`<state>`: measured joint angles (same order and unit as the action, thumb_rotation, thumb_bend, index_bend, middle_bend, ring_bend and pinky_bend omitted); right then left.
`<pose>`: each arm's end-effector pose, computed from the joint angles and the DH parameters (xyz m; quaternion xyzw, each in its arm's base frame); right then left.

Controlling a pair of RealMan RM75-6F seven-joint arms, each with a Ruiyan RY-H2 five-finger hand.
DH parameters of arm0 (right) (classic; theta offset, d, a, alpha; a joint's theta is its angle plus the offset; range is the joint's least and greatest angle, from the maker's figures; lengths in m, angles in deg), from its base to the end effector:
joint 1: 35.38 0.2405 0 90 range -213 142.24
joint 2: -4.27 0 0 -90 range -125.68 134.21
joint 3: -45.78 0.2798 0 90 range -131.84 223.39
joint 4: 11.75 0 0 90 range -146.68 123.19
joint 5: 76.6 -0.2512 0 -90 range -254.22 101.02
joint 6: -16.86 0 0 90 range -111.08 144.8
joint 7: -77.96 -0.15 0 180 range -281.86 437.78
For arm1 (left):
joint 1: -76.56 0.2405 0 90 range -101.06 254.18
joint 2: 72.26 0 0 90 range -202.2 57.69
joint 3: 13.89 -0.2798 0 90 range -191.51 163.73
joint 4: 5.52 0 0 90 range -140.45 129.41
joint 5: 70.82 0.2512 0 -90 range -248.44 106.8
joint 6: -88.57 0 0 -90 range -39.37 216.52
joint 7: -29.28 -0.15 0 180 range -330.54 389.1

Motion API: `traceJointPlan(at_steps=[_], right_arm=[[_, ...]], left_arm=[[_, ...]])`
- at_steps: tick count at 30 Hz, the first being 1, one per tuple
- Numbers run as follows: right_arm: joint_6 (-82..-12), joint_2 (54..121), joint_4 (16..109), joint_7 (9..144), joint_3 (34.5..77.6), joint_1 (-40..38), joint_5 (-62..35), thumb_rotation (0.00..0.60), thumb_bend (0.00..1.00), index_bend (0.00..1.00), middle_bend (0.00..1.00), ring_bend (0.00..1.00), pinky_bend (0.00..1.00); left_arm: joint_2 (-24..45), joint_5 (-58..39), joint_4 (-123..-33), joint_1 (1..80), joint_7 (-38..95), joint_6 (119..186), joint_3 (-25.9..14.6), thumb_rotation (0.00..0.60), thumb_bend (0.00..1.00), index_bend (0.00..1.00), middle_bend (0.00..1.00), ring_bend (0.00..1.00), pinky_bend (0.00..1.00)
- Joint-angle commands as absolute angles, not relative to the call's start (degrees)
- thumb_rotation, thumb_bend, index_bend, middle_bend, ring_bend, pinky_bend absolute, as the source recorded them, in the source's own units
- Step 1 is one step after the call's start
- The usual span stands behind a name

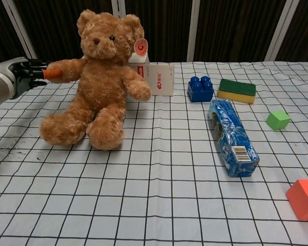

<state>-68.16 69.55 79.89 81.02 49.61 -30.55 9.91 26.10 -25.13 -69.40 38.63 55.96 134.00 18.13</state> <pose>-0.3464 -0.1963 0.1276 0.6020 -0.3679 0.3829 0.5963 -0.2364 0.4595 -0.0335 -0.2711 -0.7212 -0.5451 0.3305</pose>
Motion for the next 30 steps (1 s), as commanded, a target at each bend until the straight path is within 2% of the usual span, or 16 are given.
traceJointPlan(at_steps=[1, 7, 12, 22, 30], right_arm=[[-68.16, 69.54, 79.96, 81.06, 49.70, -30.57, 9.71, 0.600, 0.15, 0.00, 0.00, 0.00, 0.00], [-67.91, 69.53, 80.07, 81.24, 49.72, -30.52, 9.45, 0.600, 0.15, 0.00, 0.00, 0.00, 0.00], [-67.76, 69.56, 80.05, 81.33, 49.76, -30.45, 9.32, 0.600, 0.15, 0.00, 0.00, 0.00, 0.00], [-68.00, 69.62, 80.02, 81.28, 49.64, -30.49, 9.70, 0.600, 0.15, 0.00, 0.00, 0.00, 0.00], [-67.75, 69.66, 80.29, 81.76, 49.56, -30.44, 9.56, 0.600, 0.15, 0.00, 0.00, 0.00, 0.00]], left_arm=[[26.21, -25.72, -68.42, 38.66, 55.81, 133.21, 17.73, 0.600, 0.59, 0.42, 0.34, 0.00, 0.00], [27.88, -27.38, -63.27, 38.46, 55.06, 130.19, 15.91, 0.600, 0.59, 0.42, 0.34, 0.00, 0.00], [29.12, -27.20, -60.52, 37.97, 56.15, 128.50, 15.93, 0.600, 0.58, 0.42, 0.33, 0.00, 0.00], [27.88, -22.82, -63.54, 38.72, 58.46, 131.70, 16.74, 0.600, 0.58, 0.41, 0.33, 0.00, 0.00], [27.16, -21.86, -64.03, 39.31, 59.14, 131.71, 16.31, 0.600, 0.57, 0.41, 0.32, 0.00, 0.00]])
